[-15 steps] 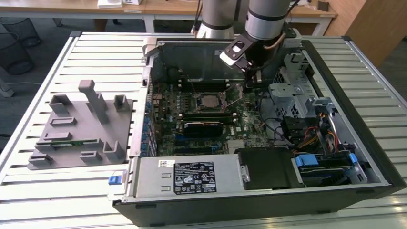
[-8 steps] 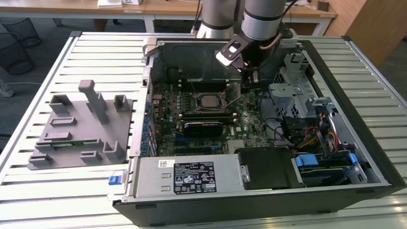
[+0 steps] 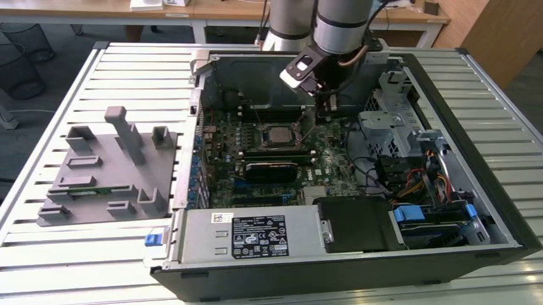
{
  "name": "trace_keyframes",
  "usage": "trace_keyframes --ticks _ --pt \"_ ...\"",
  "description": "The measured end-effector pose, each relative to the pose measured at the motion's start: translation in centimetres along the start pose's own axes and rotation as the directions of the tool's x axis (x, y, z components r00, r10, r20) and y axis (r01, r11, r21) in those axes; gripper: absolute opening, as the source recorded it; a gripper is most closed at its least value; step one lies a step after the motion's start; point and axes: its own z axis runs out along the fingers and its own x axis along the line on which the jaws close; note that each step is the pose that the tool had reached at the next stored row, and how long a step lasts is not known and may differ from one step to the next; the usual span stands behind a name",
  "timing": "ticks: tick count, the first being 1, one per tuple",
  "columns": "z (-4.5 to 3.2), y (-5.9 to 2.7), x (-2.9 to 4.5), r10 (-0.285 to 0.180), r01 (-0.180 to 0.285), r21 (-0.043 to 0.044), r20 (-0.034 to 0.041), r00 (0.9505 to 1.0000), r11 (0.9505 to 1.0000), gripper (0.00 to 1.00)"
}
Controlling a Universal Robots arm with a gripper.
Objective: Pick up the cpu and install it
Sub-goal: 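Close the cpu cover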
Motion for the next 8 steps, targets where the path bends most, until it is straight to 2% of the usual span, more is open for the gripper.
trace_keyframes --ticks 8 --pt "0.08 -1.18 0.02 0.000 0.000 0.0000 0.0000 1.0000 1.0000 0.11"
